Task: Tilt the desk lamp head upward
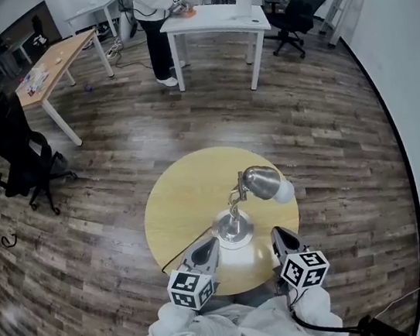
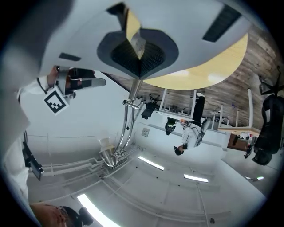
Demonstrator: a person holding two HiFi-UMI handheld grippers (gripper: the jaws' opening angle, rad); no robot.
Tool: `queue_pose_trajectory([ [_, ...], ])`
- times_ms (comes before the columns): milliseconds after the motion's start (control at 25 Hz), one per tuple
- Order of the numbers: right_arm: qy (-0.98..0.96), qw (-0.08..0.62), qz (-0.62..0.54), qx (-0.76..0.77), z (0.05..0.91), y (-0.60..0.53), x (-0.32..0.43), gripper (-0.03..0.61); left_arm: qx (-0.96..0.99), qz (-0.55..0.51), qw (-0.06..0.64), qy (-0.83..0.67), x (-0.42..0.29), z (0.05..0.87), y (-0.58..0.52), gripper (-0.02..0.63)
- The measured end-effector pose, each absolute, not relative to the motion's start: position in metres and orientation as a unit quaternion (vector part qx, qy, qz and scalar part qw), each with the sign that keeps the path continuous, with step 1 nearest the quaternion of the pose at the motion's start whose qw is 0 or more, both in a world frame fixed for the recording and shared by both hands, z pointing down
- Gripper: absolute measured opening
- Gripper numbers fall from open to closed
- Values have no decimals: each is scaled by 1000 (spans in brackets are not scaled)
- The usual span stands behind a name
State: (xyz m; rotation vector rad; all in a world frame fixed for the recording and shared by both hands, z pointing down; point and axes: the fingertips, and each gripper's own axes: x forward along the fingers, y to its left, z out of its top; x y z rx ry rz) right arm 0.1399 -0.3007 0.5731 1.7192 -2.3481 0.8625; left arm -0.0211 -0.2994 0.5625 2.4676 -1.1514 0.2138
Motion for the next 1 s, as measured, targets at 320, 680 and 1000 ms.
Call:
queue_pose_trajectory([
  [320,-781,37,263,565,553,-283,132,12,897,44,253,-360,-16,547,-282,2],
  [680,-794,39,227,563,529,-235,140,12,890,16,246,-384,-19,524,-249,2],
  [1000,-797,46,254,546,562,-128,153,12,874,47,253,-412,11,548,-130,2],
])
